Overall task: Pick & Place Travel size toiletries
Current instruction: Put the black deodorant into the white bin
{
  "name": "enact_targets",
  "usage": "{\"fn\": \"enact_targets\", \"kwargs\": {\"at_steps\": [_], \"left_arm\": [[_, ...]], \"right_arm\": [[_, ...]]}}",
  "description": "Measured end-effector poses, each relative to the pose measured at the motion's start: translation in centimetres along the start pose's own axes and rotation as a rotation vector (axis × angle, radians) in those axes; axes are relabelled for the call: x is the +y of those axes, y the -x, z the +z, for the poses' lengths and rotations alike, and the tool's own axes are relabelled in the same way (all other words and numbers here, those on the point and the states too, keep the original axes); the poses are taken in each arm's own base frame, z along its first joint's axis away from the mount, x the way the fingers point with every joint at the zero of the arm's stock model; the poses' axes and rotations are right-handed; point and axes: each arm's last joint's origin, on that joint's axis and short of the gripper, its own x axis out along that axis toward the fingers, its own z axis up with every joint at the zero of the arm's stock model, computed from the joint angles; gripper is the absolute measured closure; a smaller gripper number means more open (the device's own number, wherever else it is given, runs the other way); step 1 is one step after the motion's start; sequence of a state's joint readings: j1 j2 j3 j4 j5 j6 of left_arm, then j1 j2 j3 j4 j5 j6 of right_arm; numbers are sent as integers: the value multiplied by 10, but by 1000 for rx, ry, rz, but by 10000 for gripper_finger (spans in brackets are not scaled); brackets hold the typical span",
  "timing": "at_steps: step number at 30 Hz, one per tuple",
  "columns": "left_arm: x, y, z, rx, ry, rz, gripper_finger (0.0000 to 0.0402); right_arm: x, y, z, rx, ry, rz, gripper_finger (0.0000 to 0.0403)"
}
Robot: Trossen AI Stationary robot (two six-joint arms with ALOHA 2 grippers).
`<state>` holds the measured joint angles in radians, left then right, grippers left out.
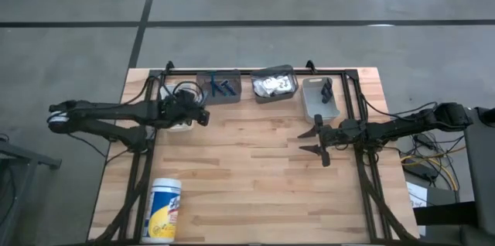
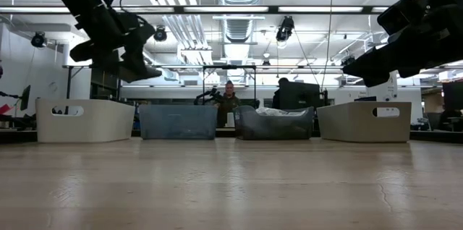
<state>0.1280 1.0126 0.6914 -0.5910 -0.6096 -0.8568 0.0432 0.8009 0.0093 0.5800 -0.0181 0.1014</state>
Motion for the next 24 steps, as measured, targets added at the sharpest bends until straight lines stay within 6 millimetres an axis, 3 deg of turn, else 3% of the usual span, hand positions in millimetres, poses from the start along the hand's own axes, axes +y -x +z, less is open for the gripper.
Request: {"fn": "enact_targets", "kwargs": {"at_steps": [10, 24], "left_arm": [[14, -6, -5, 92, 73, 83, 176], [34, 2, -13, 186, 108, 280, 176]], "right_arm": [[0, 0, 0, 0, 4, -1, 205], [0, 0, 0, 0, 3, 0, 246]]}}
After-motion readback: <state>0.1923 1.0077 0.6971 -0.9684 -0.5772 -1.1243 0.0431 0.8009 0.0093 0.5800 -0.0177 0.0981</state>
